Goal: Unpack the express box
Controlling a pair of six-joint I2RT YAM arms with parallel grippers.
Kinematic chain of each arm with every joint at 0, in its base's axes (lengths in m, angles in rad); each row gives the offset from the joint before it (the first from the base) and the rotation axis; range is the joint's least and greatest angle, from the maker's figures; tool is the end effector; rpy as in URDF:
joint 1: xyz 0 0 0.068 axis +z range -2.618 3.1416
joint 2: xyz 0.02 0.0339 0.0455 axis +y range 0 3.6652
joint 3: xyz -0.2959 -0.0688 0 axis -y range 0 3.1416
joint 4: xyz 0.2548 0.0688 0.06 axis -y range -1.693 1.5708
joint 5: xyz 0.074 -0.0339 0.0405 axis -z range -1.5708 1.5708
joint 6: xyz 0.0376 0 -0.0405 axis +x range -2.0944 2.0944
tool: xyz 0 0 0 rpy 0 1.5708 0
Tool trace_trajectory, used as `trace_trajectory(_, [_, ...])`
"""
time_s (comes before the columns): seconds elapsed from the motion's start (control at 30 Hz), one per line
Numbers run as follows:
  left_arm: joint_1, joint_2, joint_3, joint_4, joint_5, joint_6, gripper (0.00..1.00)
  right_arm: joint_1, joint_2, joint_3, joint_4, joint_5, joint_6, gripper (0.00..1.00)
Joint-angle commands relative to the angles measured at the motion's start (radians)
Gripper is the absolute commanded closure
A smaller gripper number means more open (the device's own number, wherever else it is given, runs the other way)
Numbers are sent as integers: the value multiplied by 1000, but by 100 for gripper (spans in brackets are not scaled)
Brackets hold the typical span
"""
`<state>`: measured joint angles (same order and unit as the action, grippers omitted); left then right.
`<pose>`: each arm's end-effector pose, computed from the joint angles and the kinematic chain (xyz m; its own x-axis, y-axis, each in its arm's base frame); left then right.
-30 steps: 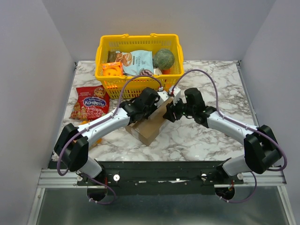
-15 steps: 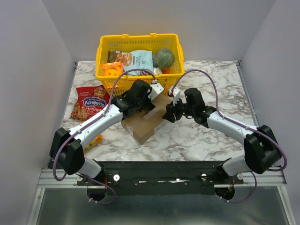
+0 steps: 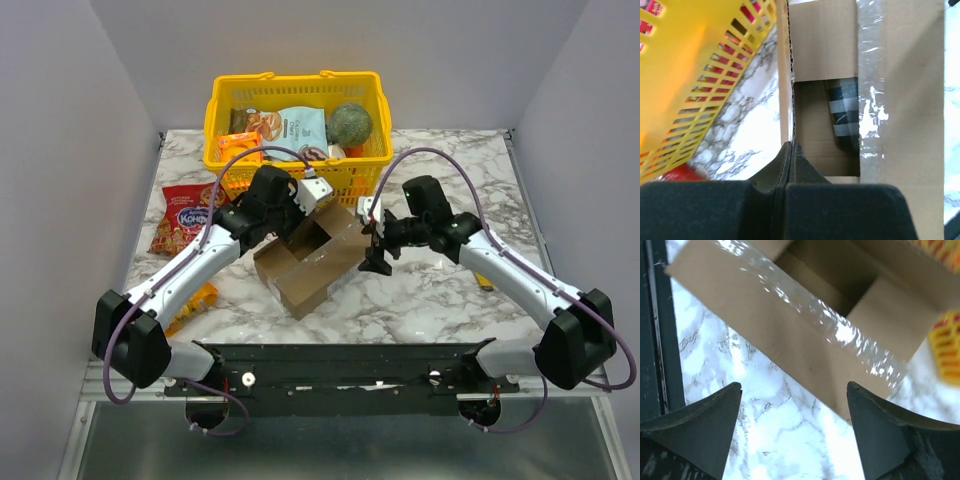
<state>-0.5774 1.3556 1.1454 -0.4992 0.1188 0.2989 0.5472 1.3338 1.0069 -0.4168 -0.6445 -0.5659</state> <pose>0.2514 -0.1691 0.3356 -0.3398 0.5703 -0.7478 0.7507 0.6435 0.1497 0.2339 0.1690 0.3057 -0.0626 -0.5400 -0.8393 -0.9798 0.1932 -0.0513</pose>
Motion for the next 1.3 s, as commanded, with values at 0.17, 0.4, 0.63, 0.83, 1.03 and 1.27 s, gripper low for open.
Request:
trace_trajectory(0.17, [51,36,63,-50,444,-49,100,33,134,219,-474,-175,-719,0])
trace_trajectory(0.4, [57,36,39,-19,475,-110,100,103,272,350,-612,-164,-827,0])
trace_trajectory(0.63, [76,51,54,21,464,-170,100,155,442,455,-850,-150,-824,0])
trace_trajectory(0.83, [93,66,62,33,453,-175,100,168,499,481,-944,-164,-769,0])
trace_trajectory(1.03, [93,85,54,41,398,-182,100,172,314,440,-768,-161,-634,6])
trace_trajectory(1.27, [99,103,51,62,337,-201,100,177,142,338,-683,-146,-557,12])
